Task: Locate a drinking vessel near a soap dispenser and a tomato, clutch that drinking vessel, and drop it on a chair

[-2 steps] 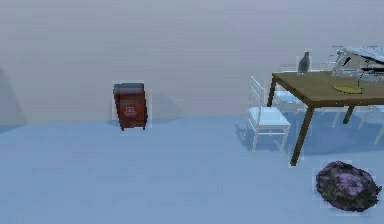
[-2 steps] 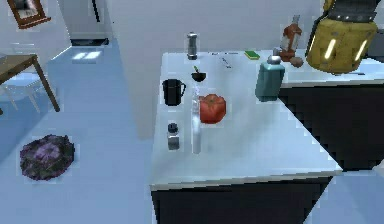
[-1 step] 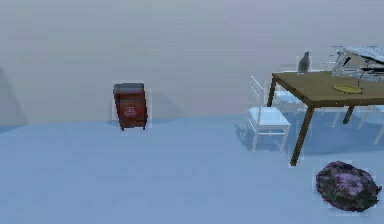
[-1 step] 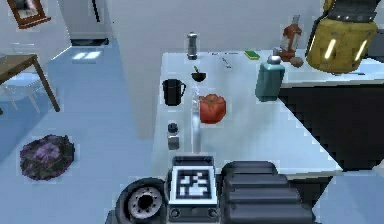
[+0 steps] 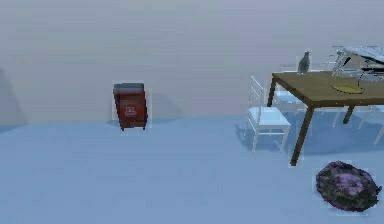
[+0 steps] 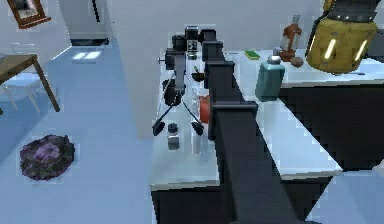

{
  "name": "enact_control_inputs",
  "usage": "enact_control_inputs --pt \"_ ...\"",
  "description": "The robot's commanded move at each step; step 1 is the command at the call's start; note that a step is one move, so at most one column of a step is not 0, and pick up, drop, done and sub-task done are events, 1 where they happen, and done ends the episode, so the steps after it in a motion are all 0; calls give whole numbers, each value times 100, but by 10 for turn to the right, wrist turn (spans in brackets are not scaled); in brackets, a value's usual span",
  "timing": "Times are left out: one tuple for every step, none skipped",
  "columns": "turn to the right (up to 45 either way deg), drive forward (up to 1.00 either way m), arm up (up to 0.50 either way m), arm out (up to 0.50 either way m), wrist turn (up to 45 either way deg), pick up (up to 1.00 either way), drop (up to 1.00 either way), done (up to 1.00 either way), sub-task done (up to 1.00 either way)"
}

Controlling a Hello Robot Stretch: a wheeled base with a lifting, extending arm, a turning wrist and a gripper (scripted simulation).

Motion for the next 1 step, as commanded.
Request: enact_control_inputs --pt "0 0 0 0 450 0 0 0 0"
